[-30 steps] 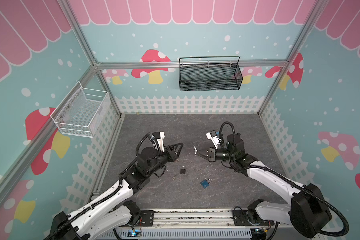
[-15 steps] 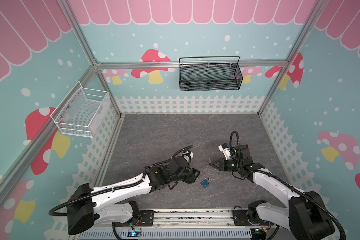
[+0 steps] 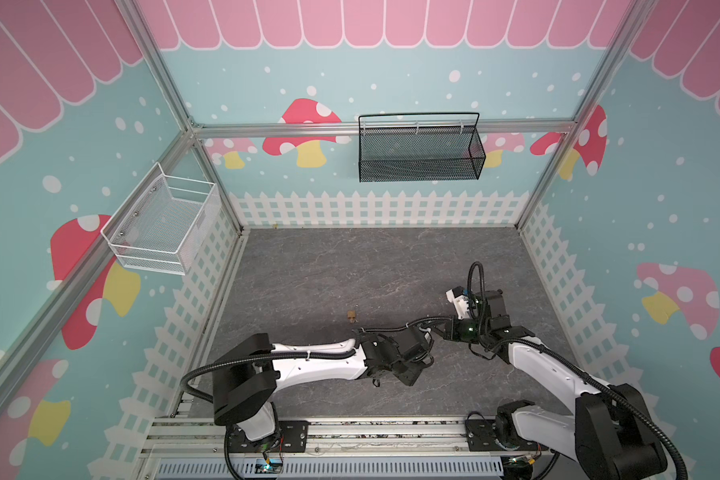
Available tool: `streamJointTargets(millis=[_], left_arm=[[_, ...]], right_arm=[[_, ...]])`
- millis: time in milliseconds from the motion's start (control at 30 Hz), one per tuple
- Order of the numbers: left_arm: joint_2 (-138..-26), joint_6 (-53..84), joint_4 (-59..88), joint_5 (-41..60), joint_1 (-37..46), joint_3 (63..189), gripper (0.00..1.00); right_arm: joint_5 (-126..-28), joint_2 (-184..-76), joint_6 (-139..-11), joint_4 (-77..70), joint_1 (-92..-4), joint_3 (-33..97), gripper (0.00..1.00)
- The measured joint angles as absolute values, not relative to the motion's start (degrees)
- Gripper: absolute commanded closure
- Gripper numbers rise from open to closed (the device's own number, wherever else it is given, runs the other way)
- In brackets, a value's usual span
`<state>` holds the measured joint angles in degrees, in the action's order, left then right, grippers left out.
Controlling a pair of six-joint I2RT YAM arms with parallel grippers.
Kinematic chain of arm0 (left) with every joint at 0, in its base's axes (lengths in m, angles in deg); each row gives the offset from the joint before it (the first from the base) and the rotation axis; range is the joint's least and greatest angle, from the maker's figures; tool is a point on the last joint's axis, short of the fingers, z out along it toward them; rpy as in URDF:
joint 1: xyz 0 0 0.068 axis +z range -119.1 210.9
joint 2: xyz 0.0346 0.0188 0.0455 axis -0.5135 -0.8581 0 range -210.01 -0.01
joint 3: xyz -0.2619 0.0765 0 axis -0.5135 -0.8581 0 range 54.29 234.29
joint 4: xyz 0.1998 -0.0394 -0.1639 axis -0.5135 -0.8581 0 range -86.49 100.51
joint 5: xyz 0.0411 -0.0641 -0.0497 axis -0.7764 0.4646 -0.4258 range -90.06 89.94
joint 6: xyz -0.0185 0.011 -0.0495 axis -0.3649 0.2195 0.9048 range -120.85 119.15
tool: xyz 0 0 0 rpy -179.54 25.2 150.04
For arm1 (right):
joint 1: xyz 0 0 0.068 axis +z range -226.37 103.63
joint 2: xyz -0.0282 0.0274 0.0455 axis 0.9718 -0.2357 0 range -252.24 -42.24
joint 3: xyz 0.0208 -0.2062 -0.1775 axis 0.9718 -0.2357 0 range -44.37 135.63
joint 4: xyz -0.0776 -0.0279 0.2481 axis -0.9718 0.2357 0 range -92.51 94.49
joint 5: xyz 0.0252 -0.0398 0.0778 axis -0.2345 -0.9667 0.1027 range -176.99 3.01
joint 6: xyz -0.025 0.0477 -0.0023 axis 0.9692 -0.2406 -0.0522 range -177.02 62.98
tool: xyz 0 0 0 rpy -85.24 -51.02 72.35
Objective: Unlock with the key
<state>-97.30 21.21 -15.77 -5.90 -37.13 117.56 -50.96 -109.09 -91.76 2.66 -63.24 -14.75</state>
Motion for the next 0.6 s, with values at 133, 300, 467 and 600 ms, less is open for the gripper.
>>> streamJointTargets(millis=[133,300,467,600], left_arm=[[-102.13,19.49,-17.59,-6.54,-37.39,120.60,0.33],[-106.26,18.20,-19.77,-7.46,-37.39,123.77,0.33],[-109.41,17.80,-21.26,-7.61,-37.39,126.32,0.33],[-110.88,17.80,-22.16,-7.61,-37.39,126.98,0.35]], right_arm=[[-51.64,-108.30,-91.72,2.68,-63.77,-15.07,1.00],[-51.62,-108.06,-91.68,2.70,-64.88,-15.16,1.00],[-51.51,-108.09,-91.48,2.70,-65.82,-15.16,1.00],[-51.46,-108.09,-91.33,2.66,-66.10,-15.27,1.00]])
